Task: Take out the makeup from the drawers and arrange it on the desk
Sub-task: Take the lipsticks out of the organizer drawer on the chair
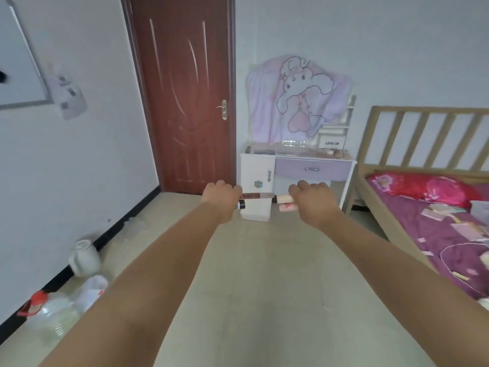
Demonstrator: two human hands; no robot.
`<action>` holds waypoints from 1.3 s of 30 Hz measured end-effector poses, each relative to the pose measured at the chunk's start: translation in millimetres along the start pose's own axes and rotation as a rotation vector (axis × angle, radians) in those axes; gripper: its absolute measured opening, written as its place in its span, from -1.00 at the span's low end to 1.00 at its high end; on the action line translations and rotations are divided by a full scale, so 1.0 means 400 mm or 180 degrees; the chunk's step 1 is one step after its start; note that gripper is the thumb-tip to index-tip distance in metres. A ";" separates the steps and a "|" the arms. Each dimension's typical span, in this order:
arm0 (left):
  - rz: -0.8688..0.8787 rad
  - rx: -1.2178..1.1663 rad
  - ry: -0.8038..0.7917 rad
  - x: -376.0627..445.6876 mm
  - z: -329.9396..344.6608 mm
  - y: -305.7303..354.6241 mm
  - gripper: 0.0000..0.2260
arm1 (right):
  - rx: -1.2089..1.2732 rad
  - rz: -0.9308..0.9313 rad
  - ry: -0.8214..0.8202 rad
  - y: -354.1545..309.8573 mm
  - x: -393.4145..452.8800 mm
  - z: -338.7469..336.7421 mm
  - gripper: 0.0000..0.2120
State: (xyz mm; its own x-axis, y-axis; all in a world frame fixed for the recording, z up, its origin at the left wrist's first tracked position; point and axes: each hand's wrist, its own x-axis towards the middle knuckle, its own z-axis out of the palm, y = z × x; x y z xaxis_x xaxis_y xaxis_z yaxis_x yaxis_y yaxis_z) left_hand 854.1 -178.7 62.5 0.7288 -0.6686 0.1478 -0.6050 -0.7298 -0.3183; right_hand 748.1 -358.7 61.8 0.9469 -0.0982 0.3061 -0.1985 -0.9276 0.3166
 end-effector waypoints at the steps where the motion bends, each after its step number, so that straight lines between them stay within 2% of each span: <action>1: 0.0050 -0.0005 0.0048 0.086 0.006 0.002 -0.66 | -0.0030 0.0069 -0.0006 0.042 0.057 0.022 -0.68; 7: 0.0363 -0.0053 0.0151 0.585 0.006 0.014 -0.64 | -0.0063 0.0663 -0.0200 0.290 0.386 0.139 -0.59; 16: 0.0710 -0.0202 0.0335 1.229 0.083 0.155 -0.65 | -0.0071 0.1116 -0.0499 0.670 0.741 0.427 -0.64; 19: 0.0800 -0.0127 0.0446 1.453 0.147 0.222 -0.68 | -0.0094 0.1135 -0.0494 0.810 0.885 0.566 -0.63; 25: 0.0791 -0.0139 0.0358 1.884 0.207 0.276 -0.69 | 0.0092 0.0963 -0.0634 1.034 1.199 0.808 -0.59; 28: 0.0800 -0.0086 0.0299 2.079 0.242 0.265 -0.72 | 0.0189 0.0799 -0.0616 1.107 1.381 0.895 -0.58; 32: 0.0716 -0.0046 0.0364 2.354 0.311 0.228 -0.72 | 0.0135 0.0625 -0.0494 1.192 1.661 1.022 -0.68; 39: 0.0663 -0.0038 0.0158 2.828 0.477 0.125 -0.72 | 0.0331 0.0787 -0.0635 1.325 2.089 1.284 -0.73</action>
State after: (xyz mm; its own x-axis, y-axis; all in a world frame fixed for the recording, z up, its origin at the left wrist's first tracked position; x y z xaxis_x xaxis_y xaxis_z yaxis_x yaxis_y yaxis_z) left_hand 1709.5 -944.2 35.2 0.5712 -0.8111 0.1260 -0.7449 -0.5767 -0.3355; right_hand 1563.9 -1117.3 24.2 0.9061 -0.3842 0.1772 -0.4115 -0.8976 0.1581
